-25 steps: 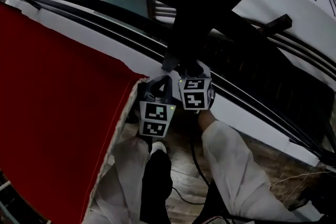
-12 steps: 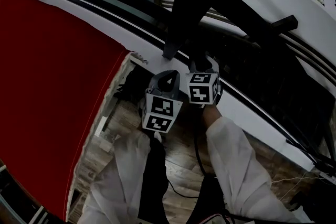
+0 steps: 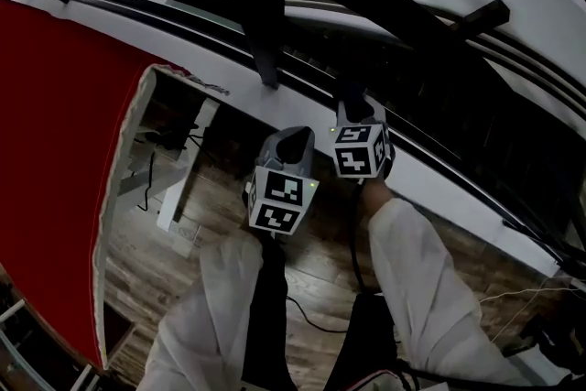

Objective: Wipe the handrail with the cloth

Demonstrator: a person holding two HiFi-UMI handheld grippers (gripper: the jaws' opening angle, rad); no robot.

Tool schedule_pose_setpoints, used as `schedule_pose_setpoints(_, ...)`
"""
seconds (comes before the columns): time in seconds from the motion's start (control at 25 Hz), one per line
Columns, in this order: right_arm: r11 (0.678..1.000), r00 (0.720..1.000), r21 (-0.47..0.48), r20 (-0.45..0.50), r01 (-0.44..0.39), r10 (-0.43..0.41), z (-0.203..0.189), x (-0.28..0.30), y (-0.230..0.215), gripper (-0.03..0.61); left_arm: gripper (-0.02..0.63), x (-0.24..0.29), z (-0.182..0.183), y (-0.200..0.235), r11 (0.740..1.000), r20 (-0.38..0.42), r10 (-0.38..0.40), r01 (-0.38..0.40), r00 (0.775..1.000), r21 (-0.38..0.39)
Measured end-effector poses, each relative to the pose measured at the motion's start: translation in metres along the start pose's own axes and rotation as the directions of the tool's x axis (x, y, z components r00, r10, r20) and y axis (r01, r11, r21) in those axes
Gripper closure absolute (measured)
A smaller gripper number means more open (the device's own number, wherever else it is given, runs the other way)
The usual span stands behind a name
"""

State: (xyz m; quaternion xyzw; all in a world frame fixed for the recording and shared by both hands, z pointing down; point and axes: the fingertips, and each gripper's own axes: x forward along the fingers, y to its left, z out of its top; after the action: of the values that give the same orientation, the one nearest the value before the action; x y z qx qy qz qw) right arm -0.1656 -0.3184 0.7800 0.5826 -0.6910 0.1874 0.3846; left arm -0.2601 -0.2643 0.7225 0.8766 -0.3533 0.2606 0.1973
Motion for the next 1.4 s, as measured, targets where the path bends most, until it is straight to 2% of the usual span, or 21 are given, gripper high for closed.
schedule_pose_setpoints(0.24, 0.997, 0.999, 0.069, -0.010, 0.046, -0.045, -0.031, -0.017, -0.053, 0.487, 0.611, 0.016, -0.002, -0.039, 1.000, -0.025, -0.015, 0.016, 1.000, 0.010)
schedule_pose_setpoints(0.76, 0.984, 0.989, 0.107, -0.056, 0.140, -0.134, -0.117, -0.060, -0.136, 0.488, 0.611, 0.053, -0.015, -0.134, 0.995, -0.061, -0.097, 0.098, 0.993, 0.023)
schedule_pose_setpoints(0.96, 0.981, 0.983, 0.090, -0.073, 0.173, -0.167, -0.154, -0.082, -0.173, 0.488, 0.611, 0.069, -0.021, -0.184, 0.991, -0.068, -0.134, 0.136, 0.989, 0.018)
schedule_pose_setpoints(1.4, 0.962, 0.970, 0.133, -0.079, 0.237, -0.228, -0.217, -0.121, -0.241, 0.488, 0.611, 0.096, -0.036, -0.278, 0.976, -0.099, -0.205, 0.211, 0.974, 0.058)
